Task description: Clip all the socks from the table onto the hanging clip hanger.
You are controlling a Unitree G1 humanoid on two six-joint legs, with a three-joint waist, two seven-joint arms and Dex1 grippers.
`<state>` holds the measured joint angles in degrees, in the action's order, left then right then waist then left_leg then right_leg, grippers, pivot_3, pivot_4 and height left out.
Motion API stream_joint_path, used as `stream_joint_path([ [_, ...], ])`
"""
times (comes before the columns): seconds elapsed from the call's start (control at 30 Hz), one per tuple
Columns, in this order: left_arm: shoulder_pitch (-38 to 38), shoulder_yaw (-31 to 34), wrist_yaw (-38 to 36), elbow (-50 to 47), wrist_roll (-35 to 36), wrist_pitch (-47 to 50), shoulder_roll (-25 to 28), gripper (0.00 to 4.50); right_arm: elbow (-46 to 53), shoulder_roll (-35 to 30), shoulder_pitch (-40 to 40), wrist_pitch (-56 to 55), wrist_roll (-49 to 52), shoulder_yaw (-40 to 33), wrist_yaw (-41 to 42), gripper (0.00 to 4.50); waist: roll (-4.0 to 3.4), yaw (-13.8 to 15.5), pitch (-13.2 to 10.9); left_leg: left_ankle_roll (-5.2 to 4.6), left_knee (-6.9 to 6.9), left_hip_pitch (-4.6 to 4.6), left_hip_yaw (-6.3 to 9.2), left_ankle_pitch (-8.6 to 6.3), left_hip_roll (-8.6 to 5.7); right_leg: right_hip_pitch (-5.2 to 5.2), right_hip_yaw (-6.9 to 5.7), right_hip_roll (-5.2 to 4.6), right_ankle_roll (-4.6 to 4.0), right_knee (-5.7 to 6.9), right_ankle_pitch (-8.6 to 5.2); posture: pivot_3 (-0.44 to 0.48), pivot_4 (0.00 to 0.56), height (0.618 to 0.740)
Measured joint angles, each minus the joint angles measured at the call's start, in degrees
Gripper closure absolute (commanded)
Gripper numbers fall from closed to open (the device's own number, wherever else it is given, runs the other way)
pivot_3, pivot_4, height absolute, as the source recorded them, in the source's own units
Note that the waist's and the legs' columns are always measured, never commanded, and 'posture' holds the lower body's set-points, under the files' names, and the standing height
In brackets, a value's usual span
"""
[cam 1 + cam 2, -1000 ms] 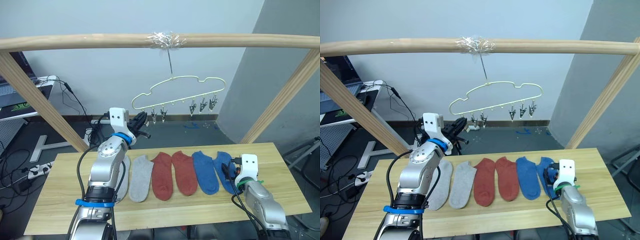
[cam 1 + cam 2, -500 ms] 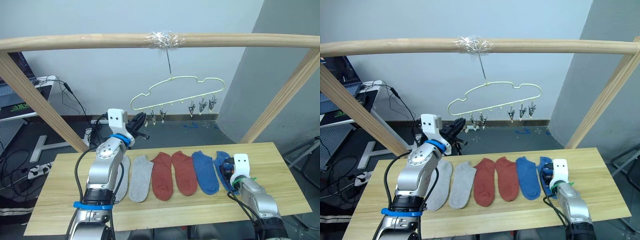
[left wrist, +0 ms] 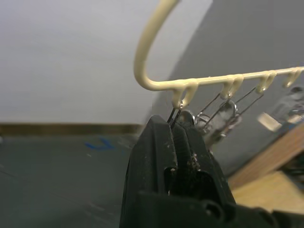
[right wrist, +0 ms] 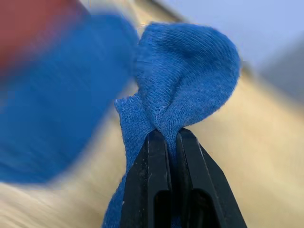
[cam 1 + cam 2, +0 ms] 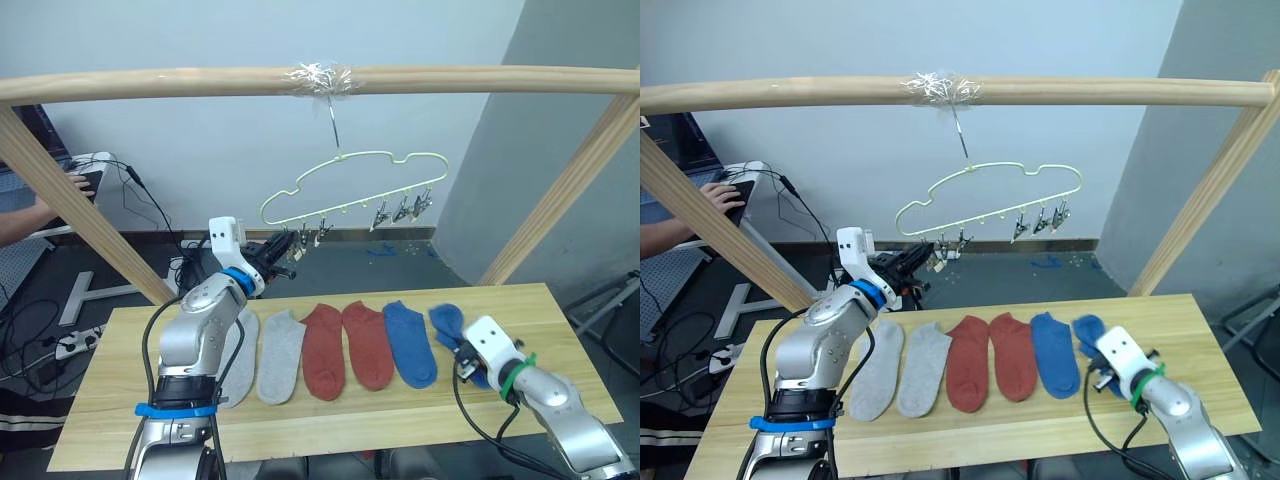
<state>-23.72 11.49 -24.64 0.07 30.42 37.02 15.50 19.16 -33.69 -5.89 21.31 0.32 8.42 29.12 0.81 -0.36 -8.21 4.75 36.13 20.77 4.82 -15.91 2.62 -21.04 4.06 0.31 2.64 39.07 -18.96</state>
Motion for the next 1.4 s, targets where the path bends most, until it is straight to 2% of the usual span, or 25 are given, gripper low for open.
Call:
stream_joint_path([
  [0.1,-3.0,4.6,-0.5,1.7,7.8,9.9,1.7,4.50,5.7,3.9,7.0,5.1,3.4,4.3,3.4,4.48,0.10,0.0,-0.1,0.32,0.00,-0.08,0.25,0.19,0.02,-0.02,-0.16,0.06,-0.08,0.02,0.05,0.143,0.145,0.740],
  [0.23,-6.2,8.1,-0.9,4.4,14.7,19.0,3.3,4.50,4.5,11.3,15.0,10.0,6.0,9.5,4.9,4.48,0.39,0.4,-0.3,0.54,0.01,0.05,0.33,0.30,0.00,-0.08,-0.27,-0.01,-0.34,-0.04,0.21,0.144,0.145,0.740],
  [0.53,-8.1,9.4,1.1,5.2,19.0,24.7,3.1,4.50,-8.2,19.5,26.3,10.1,5.8,13.2,5.3,4.48,0.58,1.2,-0.5,0.73,-0.08,0.15,0.32,0.39,-0.04,-0.25,-0.36,-0.16,-0.36,-0.01,0.22,0.158,0.144,0.740],
  [1.03,-7.6,9.1,2.6,4.6,21.0,24.8,2.9,4.50,-9.4,23.1,26.6,15.0,12.2,12.1,7.6,4.48,0.56,1.6,-0.5,0.71,-0.08,0.15,0.31,0.37,-0.04,-0.25,-0.37,-0.18,-0.36,-0.01,0.22,0.163,0.139,0.740],
  [1.4,-6.2,8.9,2.2,2.6,21.4,25.3,2.9,4.50,-9.4,23.5,28.6,15.5,12.8,9.8,7.0,4.48,0.56,1.6,-0.5,0.72,-0.09,0.16,0.31,0.37,-0.04,-0.27,-0.36,-0.18,-0.35,-0.01,0.22,0.161,0.129,0.740],
])
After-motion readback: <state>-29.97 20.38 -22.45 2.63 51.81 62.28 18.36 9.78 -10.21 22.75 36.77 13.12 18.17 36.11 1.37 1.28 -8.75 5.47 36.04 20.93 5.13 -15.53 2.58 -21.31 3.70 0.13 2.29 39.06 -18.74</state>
